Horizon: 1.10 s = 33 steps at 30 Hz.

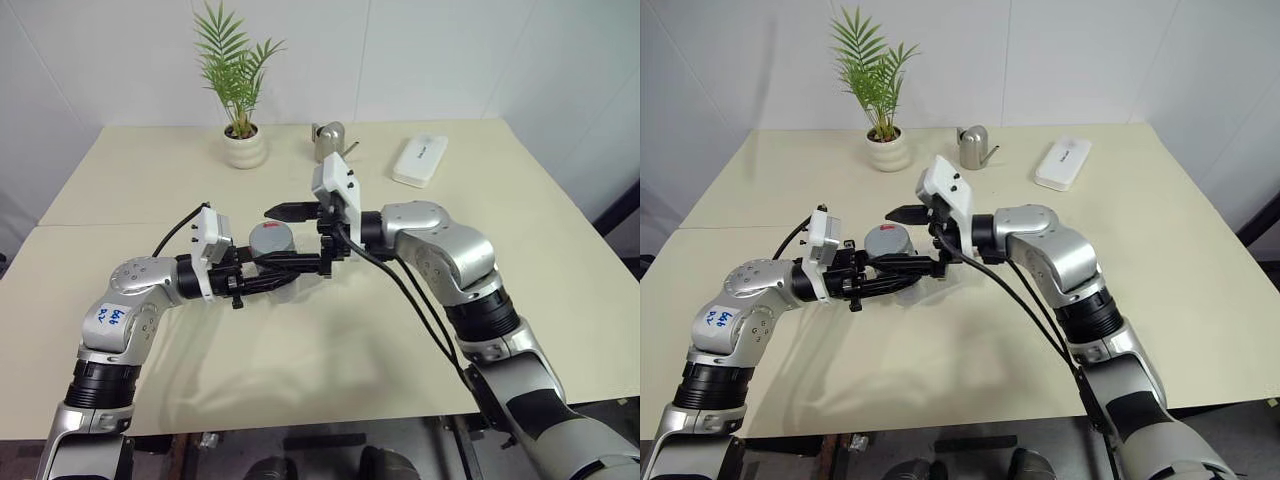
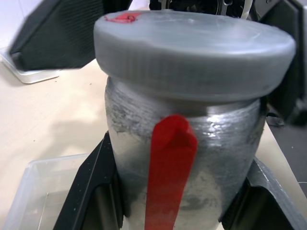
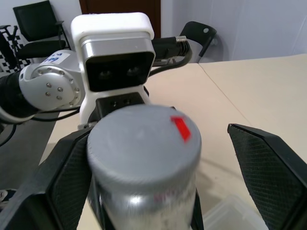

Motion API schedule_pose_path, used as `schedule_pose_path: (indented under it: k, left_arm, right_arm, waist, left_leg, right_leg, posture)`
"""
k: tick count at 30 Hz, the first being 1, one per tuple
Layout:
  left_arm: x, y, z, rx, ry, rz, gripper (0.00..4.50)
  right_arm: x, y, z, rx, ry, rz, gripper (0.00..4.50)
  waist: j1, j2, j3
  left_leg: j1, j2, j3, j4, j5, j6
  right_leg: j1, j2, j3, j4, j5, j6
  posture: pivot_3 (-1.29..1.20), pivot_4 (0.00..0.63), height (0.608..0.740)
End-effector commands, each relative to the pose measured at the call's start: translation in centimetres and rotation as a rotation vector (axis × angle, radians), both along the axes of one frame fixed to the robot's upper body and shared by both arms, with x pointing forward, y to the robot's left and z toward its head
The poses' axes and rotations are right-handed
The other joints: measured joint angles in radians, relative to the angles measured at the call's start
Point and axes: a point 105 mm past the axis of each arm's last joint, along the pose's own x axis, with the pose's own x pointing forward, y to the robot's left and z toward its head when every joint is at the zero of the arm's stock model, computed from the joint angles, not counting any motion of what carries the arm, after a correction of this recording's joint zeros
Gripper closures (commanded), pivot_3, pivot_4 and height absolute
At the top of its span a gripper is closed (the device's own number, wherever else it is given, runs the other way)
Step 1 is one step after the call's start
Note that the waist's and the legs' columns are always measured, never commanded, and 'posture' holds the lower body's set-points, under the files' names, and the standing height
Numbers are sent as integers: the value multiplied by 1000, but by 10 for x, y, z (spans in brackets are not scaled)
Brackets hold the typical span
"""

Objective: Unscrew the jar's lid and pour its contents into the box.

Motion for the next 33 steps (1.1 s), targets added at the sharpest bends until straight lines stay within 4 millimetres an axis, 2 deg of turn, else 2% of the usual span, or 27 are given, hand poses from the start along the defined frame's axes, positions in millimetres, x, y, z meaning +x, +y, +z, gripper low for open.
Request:
schedule_pose_path:
  k: [1, 6, 11, 16, 21, 27, 33]
  left_arm:
    - [-8, -2, 10, 2, -58, -42, 2576]
    - [-9, -1, 11, -3, -63, -48, 2576]
    - [-12, 0, 13, -5, -76, -60, 2576]
    - [-10, 3, 12, 11, -84, -50, 2576]
    - [-11, 4, 11, 20, -87, -41, 2576]
    - [-10, 3, 9, 25, -86, -40, 2576]
    - [-10, 3, 9, 24, -85, -37, 2576]
  right_arm:
    - [9, -24, 16, 52, -40, -74, 38]
    - [2, -29, 14, 61, -33, -35, 38]
    - [-18, -32, 14, 66, -35, 82, 38]
    - [-22, -36, 20, 93, -46, 121, 38]
    - [-25, -21, 34, 105, -75, 134, 38]
    - [-20, 1, 20, 30, -83, 113, 38]
    - [-18, 9, 16, 18, -80, 110, 38]
  waist:
    - [0, 0, 0]
    - [0, 0, 0]
    - [0, 0, 0]
    - [0, 0, 0]
    - [-2, 0, 0]
    - [0, 0, 0]
    - [0, 0, 0]
  left_leg:
    - [0, 0, 0, 0, 0, 0]
    - [0, 0, 0, 0, 0, 0]
    - [0, 0, 0, 0, 0, 0]
    - [0, 0, 0, 0, 0, 0]
    - [0, 0, 0, 0, 0, 0]
    - [0, 0, 0, 0, 0, 0]
    - [0, 0, 0, 0, 0, 0]
  right_leg:
    - [0, 0, 0, 0, 0, 0]
    - [0, 0, 0, 0, 0, 0]
    - [0, 0, 0, 0, 0, 0]
    - [0, 0, 0, 0, 0, 0]
    - [0, 0, 0, 0, 0, 0]
    - [0, 0, 0, 0, 0, 0]
    - [0, 0, 0, 0, 0, 0]
  posture:
    - [0, 150, 740]
    - [0, 150, 740]
    - [0, 150, 740]
    - [0, 150, 740]
    - [0, 150, 740]
    - [0, 150, 740]
    - [0, 150, 740]
